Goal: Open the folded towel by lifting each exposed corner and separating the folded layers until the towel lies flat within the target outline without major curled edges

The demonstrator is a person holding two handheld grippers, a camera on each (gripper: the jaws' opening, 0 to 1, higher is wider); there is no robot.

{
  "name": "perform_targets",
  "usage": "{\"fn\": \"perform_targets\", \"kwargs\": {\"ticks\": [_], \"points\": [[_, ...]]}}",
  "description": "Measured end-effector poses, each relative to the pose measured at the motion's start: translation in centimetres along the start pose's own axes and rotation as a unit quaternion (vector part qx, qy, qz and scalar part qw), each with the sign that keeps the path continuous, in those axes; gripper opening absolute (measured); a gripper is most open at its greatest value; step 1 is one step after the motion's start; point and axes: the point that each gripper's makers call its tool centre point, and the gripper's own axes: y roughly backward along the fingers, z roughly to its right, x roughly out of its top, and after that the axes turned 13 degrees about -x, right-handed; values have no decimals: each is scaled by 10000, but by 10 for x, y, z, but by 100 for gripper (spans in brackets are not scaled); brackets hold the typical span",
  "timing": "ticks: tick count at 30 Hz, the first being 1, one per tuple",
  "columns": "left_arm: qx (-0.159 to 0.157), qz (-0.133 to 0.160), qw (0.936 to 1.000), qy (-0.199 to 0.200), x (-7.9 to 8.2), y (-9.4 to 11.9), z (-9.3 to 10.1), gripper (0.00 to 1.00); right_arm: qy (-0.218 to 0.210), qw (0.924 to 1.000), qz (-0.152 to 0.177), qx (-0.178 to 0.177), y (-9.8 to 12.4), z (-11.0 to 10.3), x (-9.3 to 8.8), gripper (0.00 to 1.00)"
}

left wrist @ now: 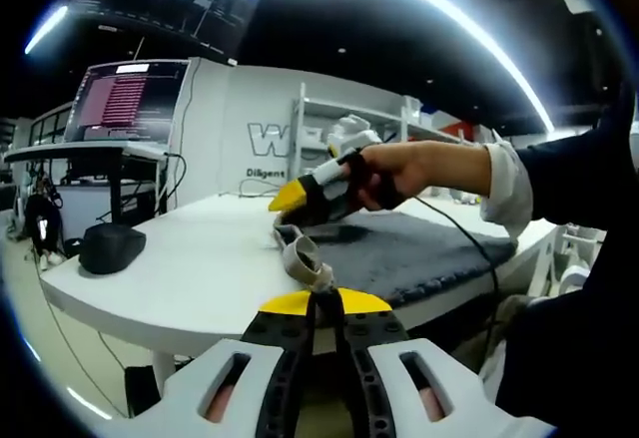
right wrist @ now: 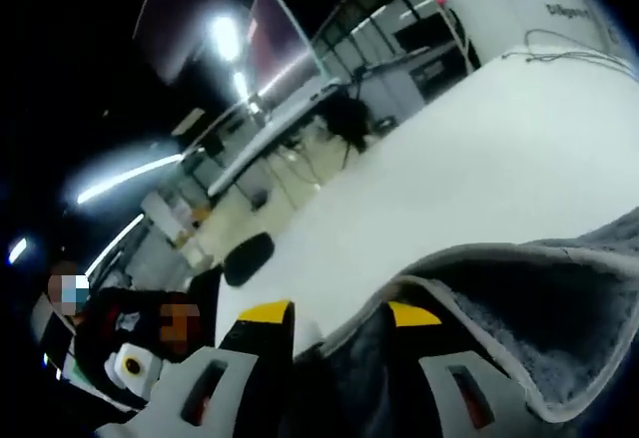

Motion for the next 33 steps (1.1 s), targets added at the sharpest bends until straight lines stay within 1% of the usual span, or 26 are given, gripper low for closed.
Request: {"fn": "perform_targets", "kwargs": {"ticks": [5,9,13,15,17,19,22,23,25,27,31,33], "points": [[50,-5,9999,-130,4,4,-1,10,-90,9999,81,88,12,-1,5,36],[157,-12,9990,-416,12,11,-1,12,-6,9998,177,55,26,3,8,37],[210,94,9986,-471,22,16,-2,13,-23,9996,259,110,42,3,10,37],[246,142,9982,-525,28,18,-3,16,198,9993,313,34,50,6,11,37],[310,155,9976,-596,32,18,-3,21,520,9976,456,-53,57,8,15,37],[378,158,9963,-756,37,18,-3,22,697,9963,479,-119,65,9,14,37],[427,254,9947,-899,49,18,-2,22,1078,9925,554,-174,75,11,13,37],[417,261,9945,-922,52,17,0,22,1259,9901,573,-218,79,12,11,38],[365,234,9942,-983,57,13,3,23,1687,9826,689,-355,89,16,8,40],[370,244,9926,-1131,63,9,5,23,2006,9753,784,-495,98,20,4,40],[329,179,9913,-1264,70,-2,7,23,2320,9663,902,-662,116,28,-5,40],[292,88,9918,-1241,71,-7,7,24,2469,9612,969,-759,124,33,-8,40]]}}
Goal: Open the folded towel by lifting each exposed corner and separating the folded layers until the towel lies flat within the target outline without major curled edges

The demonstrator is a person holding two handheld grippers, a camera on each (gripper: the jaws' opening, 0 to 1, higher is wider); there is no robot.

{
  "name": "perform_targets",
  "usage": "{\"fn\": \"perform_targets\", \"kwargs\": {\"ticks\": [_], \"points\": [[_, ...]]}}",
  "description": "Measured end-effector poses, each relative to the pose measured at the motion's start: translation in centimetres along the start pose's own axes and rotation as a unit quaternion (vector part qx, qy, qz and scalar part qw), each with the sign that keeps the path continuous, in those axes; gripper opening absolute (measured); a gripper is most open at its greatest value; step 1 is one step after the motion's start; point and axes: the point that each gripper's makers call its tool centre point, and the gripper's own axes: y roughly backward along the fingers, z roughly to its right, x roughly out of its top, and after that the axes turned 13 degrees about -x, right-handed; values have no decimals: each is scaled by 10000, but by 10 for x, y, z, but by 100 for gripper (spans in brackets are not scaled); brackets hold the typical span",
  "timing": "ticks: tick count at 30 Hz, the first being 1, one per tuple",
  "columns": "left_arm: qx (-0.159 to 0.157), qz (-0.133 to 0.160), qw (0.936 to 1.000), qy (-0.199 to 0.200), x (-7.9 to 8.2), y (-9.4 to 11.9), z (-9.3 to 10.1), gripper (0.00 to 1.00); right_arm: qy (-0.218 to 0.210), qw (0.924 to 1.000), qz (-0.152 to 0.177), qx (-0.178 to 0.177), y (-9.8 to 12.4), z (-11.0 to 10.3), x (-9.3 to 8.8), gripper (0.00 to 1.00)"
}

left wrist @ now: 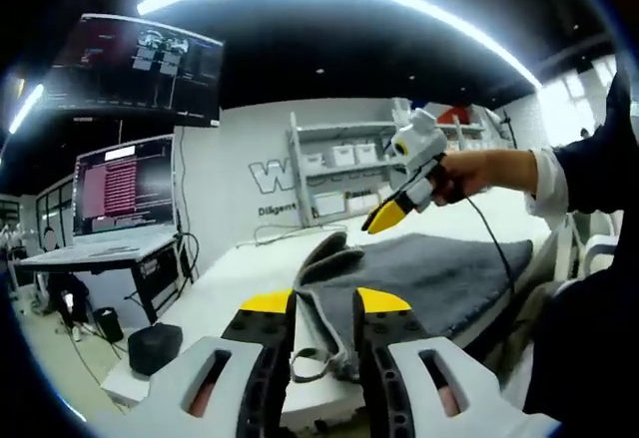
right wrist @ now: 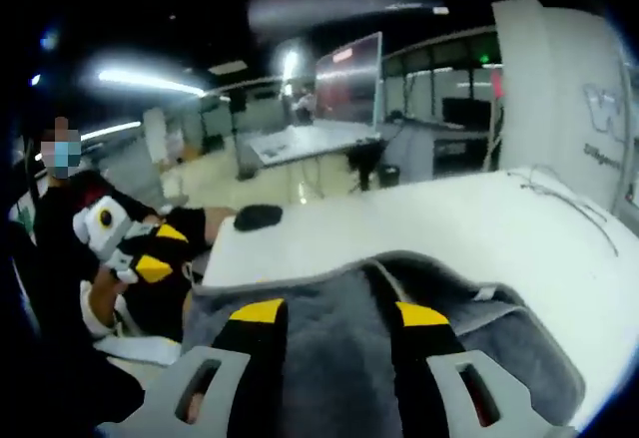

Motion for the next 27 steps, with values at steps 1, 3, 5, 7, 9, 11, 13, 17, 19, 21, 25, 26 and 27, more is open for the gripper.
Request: {"fn": "perform_targets", "kwargs": {"ticks": [1,3,5,7,9,11,13,17,19,21,25,26,27], "points": [[-23,-25,10000,-20,1,-3,0,25,60,10000,39,-39,2,2,0,40],[-30,-62,10000,-70,4,-7,1,25,155,9997,150,-132,11,6,-1,41],[-135,-89,9999,-43,6,-13,4,27,220,9992,229,-223,19,11,-3,41],[-264,-114,9996,71,7,-20,9,29,307,9987,258,-312,26,15,-7,41],[-323,-147,9994,61,8,-27,12,29,446,9980,274,-359,35,18,-13,41],[-355,-244,9991,1,7,-33,13,30,519,9974,269,-420,37,25,-16,41],[-372,-284,9989,-15,8,-37,14,31,581,9968,284,-460,43,28,-20,41],[-453,-357,9983,35,10,-47,16,31,548,9961,383,-571,55,36,-29,41],[-490,-397,9979,125,8,-52,18,32,527,9959,413,-606,59,38,-33,42],[-499,-435,9977,160,7,-57,18,32,525,9957,423,-637,63,40,-38,42],[-438,-471,9977,235,6,-64,15,31,564,9953,401,-683,70,42,-48,41],[-466,-602,9968,262,1,-67,15,30,565,9951,399,-702,71,43,-51,41],[-440,-663,9964,275,-1,-69,13,30,563,9950,398,-719,72,44,-53,41]]}}
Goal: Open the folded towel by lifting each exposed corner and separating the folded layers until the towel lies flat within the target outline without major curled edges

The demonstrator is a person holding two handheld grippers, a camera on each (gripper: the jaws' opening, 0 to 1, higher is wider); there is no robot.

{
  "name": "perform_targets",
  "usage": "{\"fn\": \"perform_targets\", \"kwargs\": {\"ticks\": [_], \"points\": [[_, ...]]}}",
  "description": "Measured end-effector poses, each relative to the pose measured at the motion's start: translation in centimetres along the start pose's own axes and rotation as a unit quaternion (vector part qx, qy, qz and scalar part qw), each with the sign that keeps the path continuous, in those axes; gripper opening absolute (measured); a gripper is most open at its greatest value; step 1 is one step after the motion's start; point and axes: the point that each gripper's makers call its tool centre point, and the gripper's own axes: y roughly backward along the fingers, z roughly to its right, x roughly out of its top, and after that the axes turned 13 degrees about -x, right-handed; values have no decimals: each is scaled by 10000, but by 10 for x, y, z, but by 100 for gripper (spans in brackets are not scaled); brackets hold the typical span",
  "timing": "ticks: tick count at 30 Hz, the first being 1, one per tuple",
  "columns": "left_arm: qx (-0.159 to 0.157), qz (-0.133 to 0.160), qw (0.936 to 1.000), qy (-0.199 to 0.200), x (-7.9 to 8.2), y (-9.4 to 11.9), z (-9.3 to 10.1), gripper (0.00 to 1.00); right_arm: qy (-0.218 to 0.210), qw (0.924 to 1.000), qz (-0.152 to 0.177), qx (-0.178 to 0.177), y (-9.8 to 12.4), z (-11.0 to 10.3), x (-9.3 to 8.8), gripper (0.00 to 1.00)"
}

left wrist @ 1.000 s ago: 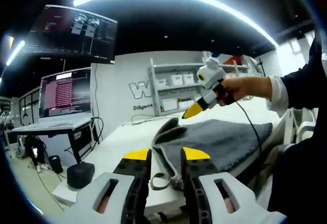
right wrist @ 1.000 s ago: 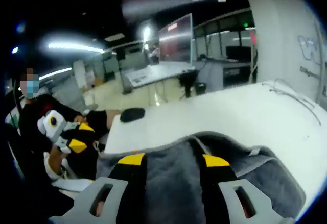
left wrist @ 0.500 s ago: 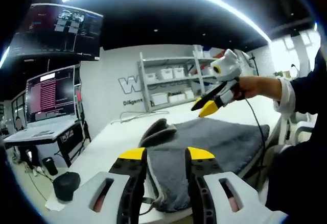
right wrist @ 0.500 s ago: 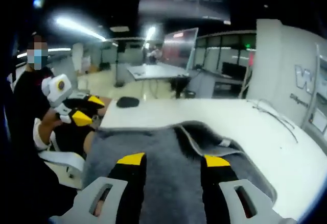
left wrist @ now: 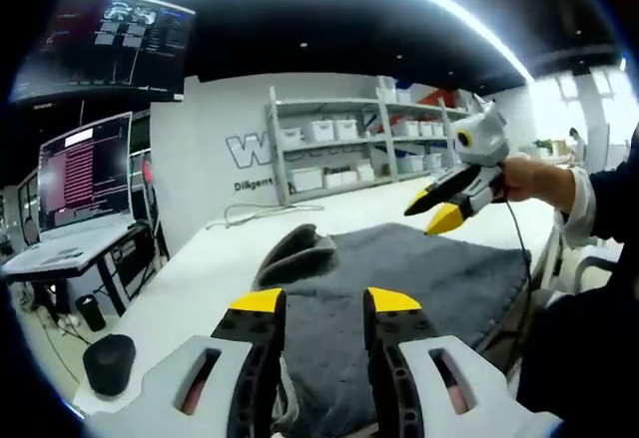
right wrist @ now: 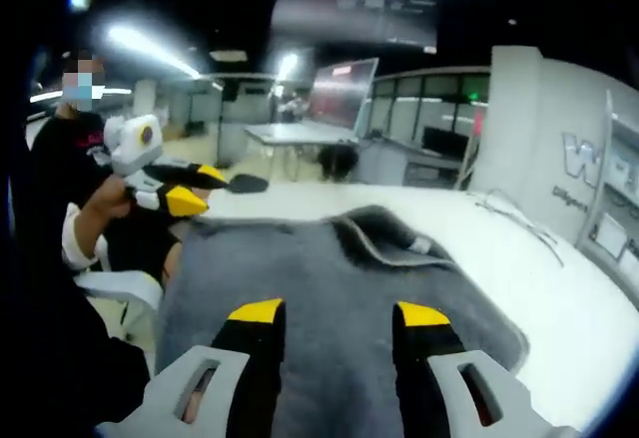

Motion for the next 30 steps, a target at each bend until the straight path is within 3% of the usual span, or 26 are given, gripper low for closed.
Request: {"fn": "perform_targets", "kwargs": {"ticks": [9,21,26,30], "points": [[117,-228,9997,1,-4,-21,-6,24,-85,9999,-21,-87,16,8,-16,40],[178,-681,9971,297,-26,-36,-18,21,-124,9998,-37,-146,31,12,-36,38],[129,-759,9961,432,-33,-37,-19,18,-238,9996,22,-161,38,14,-41,34],[175,-723,9967,310,-30,-42,-21,16,-299,9994,-23,-180,40,14,-49,33]]}}
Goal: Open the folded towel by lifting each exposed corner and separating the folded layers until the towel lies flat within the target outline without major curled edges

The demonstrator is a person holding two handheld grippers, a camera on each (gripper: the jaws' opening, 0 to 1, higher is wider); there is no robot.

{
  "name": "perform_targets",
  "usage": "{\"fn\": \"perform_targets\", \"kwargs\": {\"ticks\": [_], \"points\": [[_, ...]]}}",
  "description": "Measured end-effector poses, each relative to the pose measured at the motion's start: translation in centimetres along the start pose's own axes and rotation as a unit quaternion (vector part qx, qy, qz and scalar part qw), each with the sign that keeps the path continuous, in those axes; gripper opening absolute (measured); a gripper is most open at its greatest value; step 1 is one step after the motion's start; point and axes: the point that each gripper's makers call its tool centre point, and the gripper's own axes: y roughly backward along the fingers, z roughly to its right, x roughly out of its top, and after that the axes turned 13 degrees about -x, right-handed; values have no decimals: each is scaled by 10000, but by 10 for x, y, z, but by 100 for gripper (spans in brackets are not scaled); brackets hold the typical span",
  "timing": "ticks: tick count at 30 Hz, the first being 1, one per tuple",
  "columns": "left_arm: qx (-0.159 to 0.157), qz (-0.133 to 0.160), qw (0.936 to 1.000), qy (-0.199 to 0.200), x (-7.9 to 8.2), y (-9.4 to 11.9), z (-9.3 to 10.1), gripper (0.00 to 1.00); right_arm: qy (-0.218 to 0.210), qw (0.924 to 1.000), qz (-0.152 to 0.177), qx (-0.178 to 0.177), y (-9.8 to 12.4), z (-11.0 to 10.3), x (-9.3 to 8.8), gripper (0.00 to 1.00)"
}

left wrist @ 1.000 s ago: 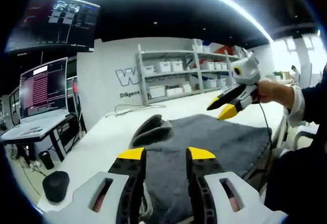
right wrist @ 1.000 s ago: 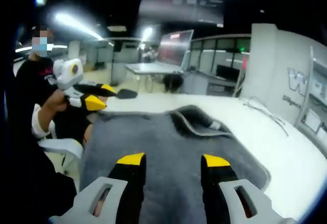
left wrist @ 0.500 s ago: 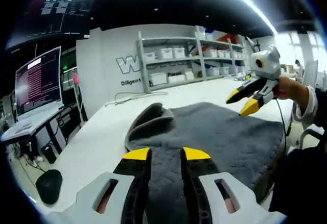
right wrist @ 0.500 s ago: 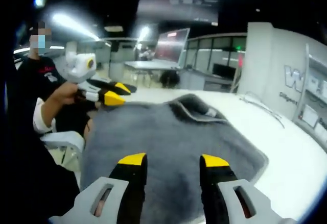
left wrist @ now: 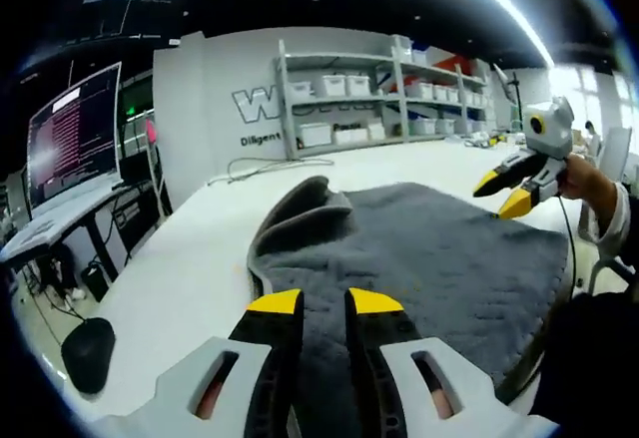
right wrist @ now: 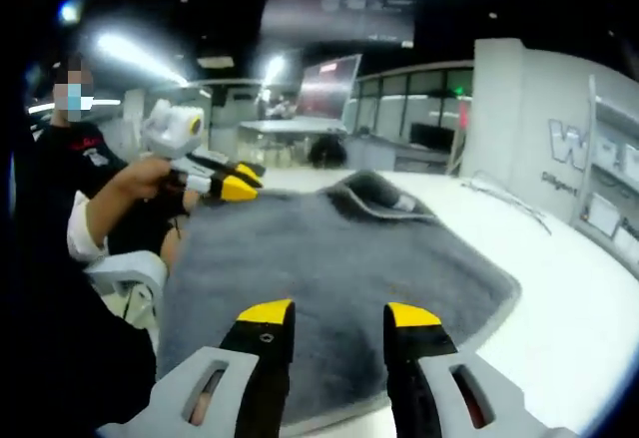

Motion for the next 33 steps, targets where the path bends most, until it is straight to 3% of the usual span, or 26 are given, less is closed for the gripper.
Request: {"fn": "perform_targets", "kwargs": {"ticks": [1,7,15,24,33], "points": [[-97,-18,9999,60,1,-3,3,16,-32,10000,-46,26,0,-3,-5,33],[-10,-134,9999,-17,0,-14,1,16,-123,9998,-137,14,3,-4,-17,34],[124,-419,9990,86,-22,-14,-5,14,-438,9985,-303,90,8,-8,-36,35],[249,-624,9976,151,-35,-6,-17,13,-577,9982,-151,104,13,-14,-38,36],[165,-599,9975,325,-40,1,-19,8,-692,9976,-59,76,18,-16,-40,37]]}}
